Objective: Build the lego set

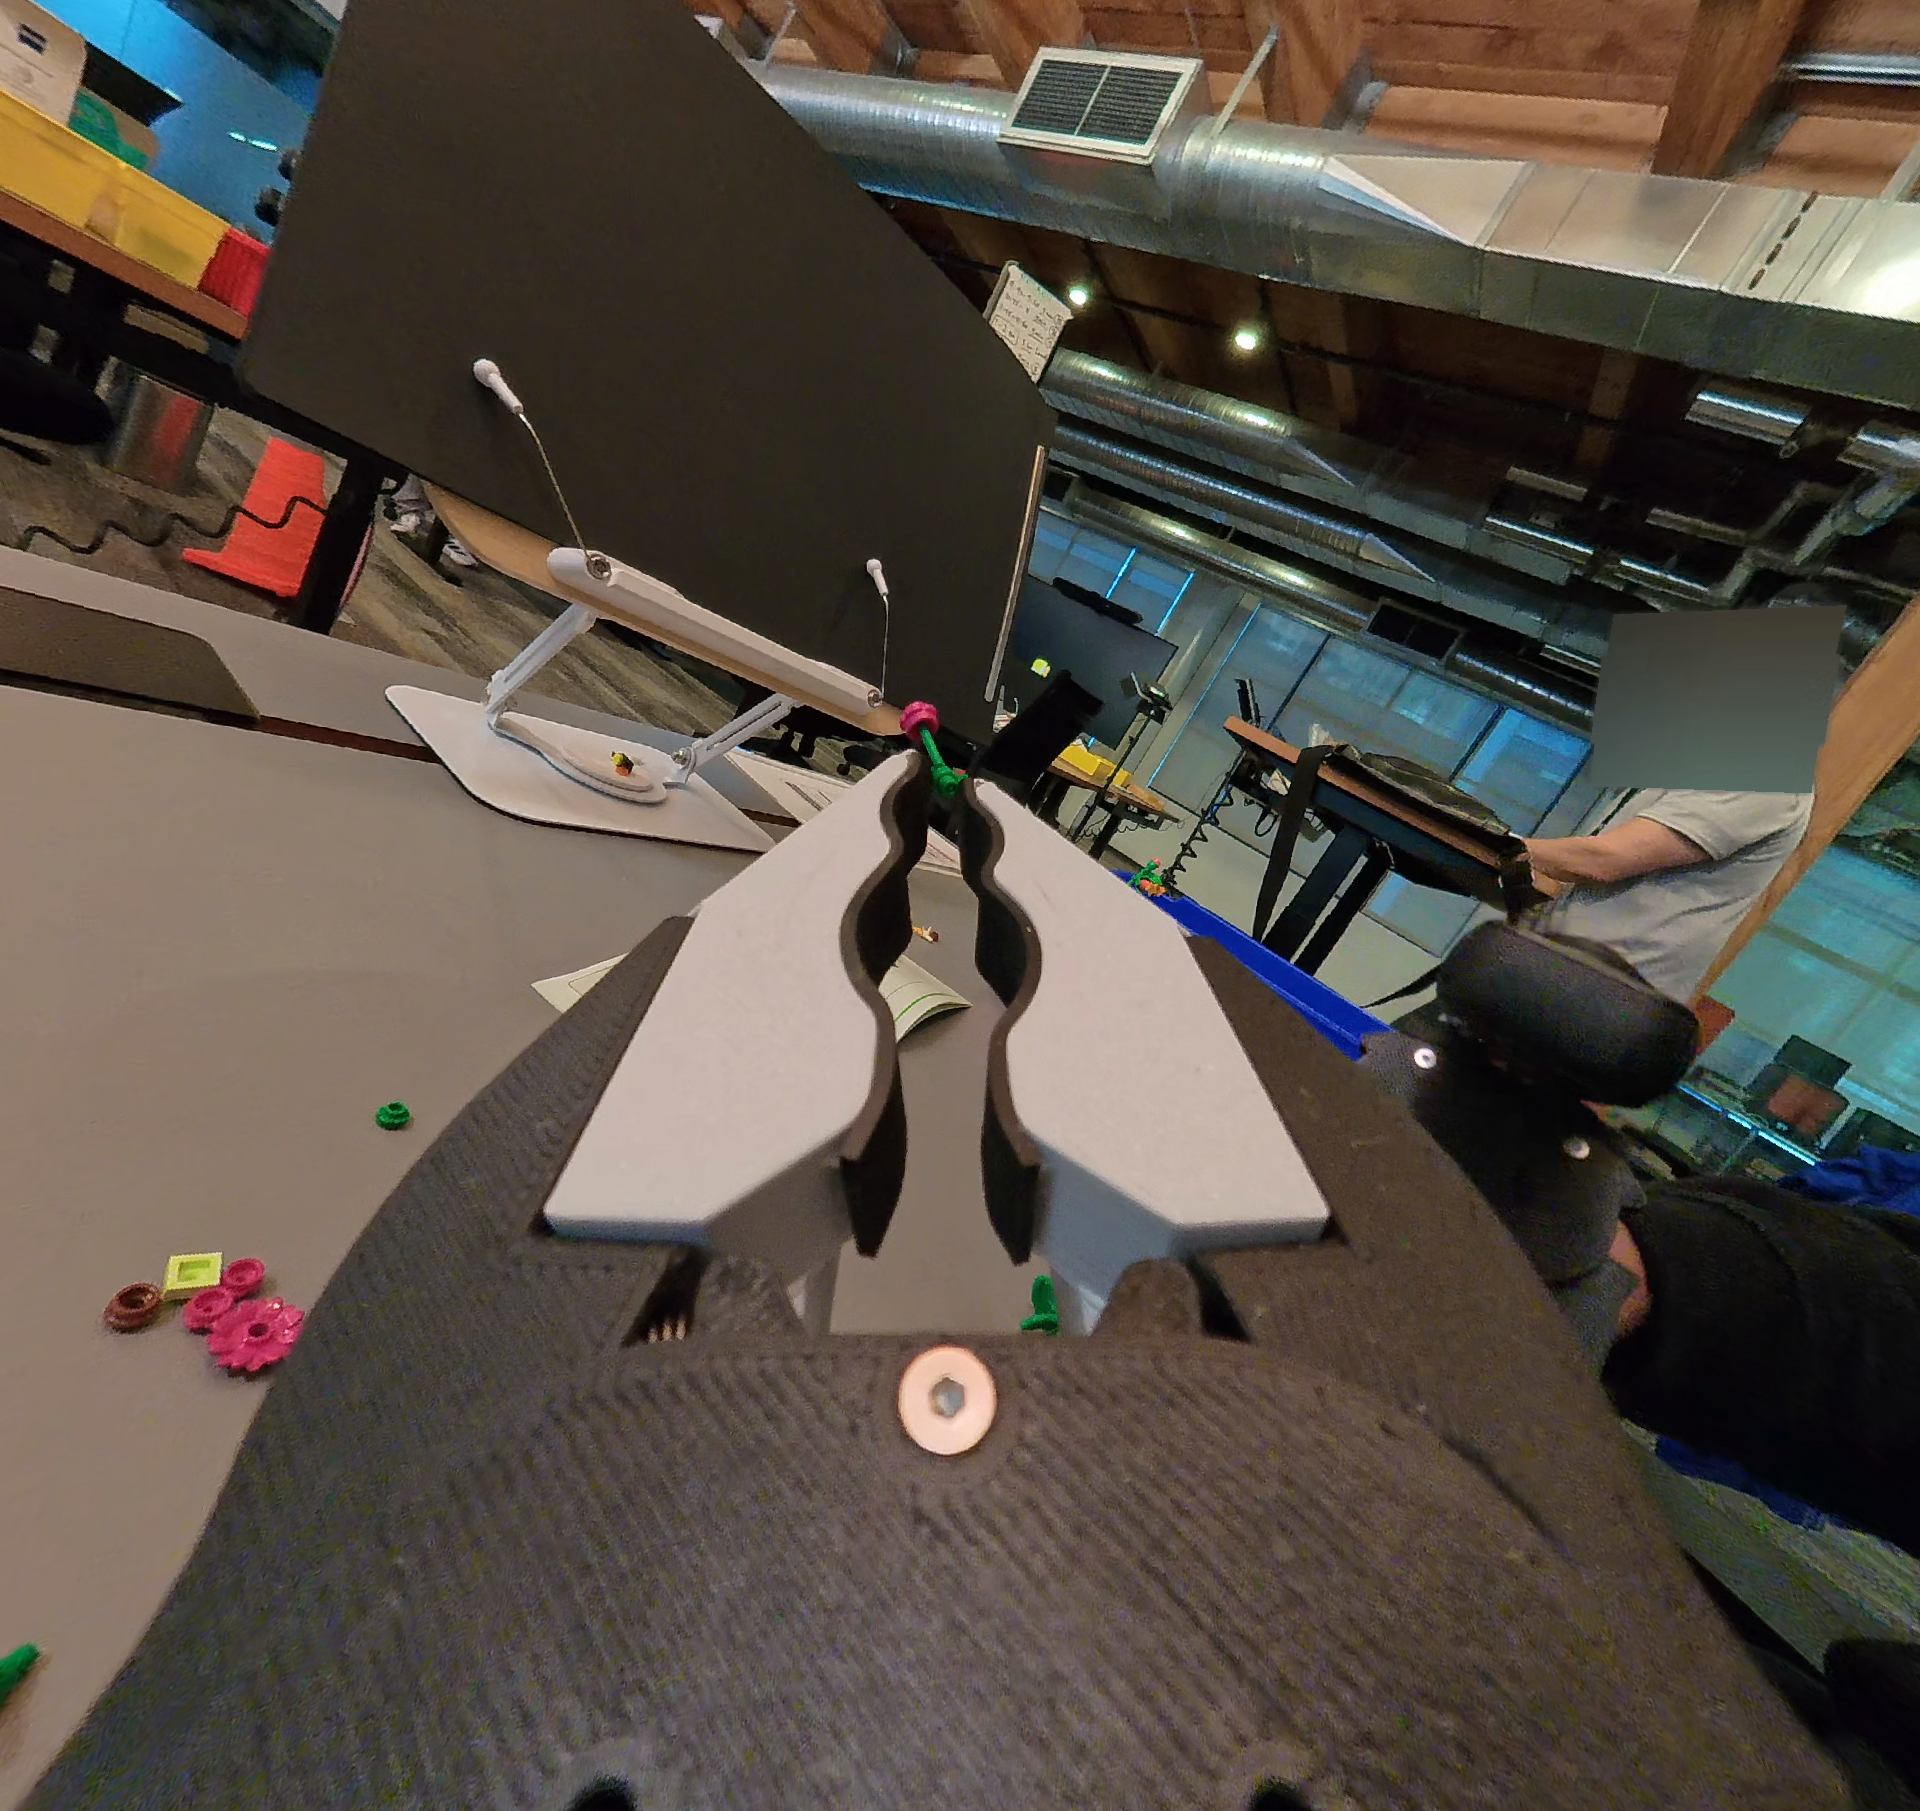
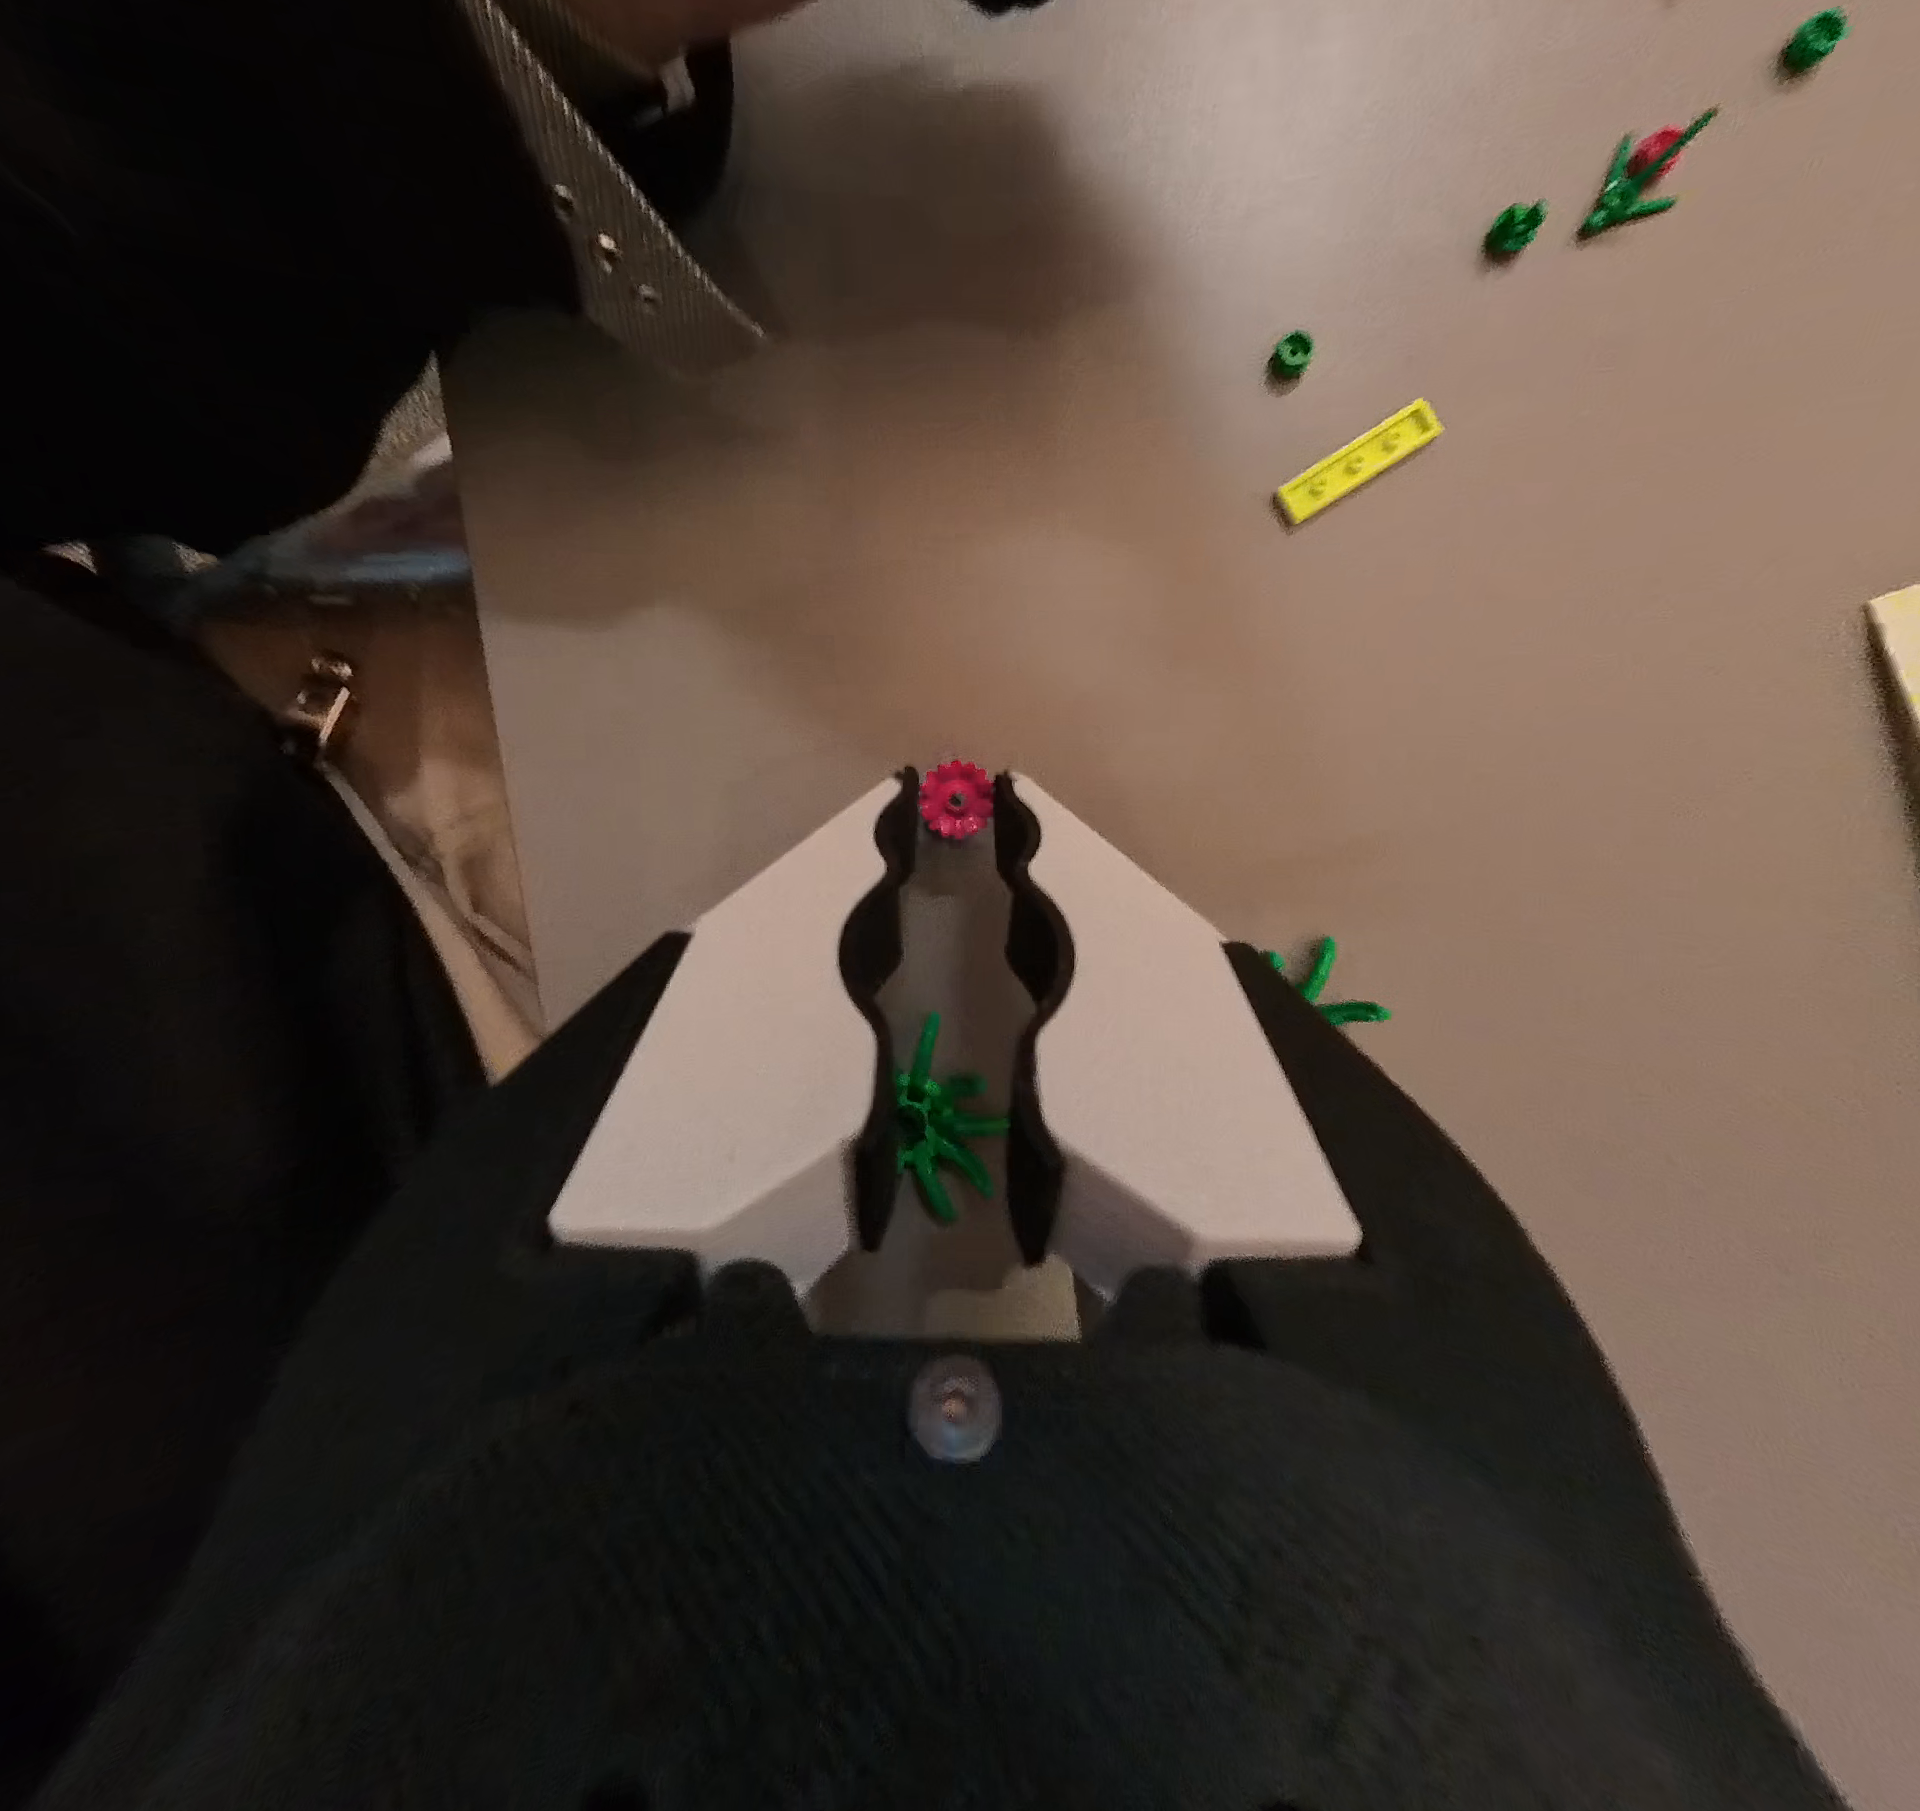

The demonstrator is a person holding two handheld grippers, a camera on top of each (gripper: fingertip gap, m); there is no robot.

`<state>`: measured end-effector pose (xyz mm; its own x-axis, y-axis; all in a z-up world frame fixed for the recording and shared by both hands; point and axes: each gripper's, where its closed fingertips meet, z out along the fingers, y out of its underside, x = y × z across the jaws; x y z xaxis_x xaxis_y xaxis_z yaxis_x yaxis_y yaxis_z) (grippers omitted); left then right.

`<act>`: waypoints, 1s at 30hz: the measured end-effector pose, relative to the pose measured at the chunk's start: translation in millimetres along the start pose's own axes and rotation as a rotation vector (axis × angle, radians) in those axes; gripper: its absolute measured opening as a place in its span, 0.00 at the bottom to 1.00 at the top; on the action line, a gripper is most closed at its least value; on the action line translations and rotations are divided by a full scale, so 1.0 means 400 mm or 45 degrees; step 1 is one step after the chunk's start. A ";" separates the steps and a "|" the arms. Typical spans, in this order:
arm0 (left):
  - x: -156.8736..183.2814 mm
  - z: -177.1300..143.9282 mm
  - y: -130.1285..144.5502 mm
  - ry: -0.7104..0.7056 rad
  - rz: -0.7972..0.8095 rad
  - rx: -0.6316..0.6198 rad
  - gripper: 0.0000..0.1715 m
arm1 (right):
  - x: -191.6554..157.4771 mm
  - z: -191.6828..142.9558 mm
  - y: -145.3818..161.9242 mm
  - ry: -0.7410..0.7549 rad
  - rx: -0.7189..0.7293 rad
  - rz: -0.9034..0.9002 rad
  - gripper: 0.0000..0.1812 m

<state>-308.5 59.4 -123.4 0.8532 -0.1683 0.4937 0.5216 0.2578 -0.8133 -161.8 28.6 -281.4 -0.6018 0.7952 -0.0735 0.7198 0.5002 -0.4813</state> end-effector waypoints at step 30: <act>-0.001 0.000 0.000 0.001 -0.005 0.003 0.02 | -0.010 0.017 0.015 0.014 -0.110 -0.092 0.07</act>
<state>-308.8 59.6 -123.7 0.8512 -0.1697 0.4967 0.5248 0.2594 -0.8107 -157.3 26.1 -289.8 -0.6500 0.7593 -0.0317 0.7019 0.5838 -0.4080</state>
